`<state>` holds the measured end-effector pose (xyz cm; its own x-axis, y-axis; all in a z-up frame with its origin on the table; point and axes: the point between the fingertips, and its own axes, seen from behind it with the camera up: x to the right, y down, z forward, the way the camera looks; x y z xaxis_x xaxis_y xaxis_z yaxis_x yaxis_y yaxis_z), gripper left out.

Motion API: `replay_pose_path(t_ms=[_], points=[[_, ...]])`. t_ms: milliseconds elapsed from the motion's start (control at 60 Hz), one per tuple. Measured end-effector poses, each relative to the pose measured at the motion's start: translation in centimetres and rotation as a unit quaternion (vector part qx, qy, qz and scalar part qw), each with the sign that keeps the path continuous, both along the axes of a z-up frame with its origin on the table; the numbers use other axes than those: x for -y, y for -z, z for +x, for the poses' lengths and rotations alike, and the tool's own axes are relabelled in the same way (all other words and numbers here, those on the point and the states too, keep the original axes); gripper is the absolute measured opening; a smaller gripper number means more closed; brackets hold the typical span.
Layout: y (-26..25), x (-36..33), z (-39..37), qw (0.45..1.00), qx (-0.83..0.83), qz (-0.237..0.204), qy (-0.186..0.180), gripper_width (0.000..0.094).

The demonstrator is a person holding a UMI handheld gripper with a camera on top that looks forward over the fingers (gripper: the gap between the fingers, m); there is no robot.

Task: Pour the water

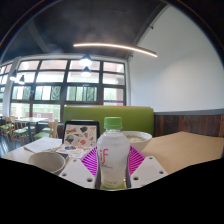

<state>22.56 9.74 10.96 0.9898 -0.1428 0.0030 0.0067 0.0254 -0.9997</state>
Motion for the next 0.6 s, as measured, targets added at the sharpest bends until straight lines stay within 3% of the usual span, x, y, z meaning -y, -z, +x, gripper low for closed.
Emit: replay_pose_path(t_ms=[83,200,283,350,600], points=[[0.1,0.1,0.1,1.000,-0.007,0.000,-0.001,0.0367],[0.3,0.2,0.2,1.000,-0.016,-0.015,-0.005,0.0505],[2.0,0.7,0.0,0.997,-0.045,-0.056,-0.014,0.0692],[2.1,1.7,-0.7,0.996,-0.057,-0.065,-0.032,0.0822],[-0.7,10.1,-0.7,0.998,0.006,-0.066,-0.003,0.0827]])
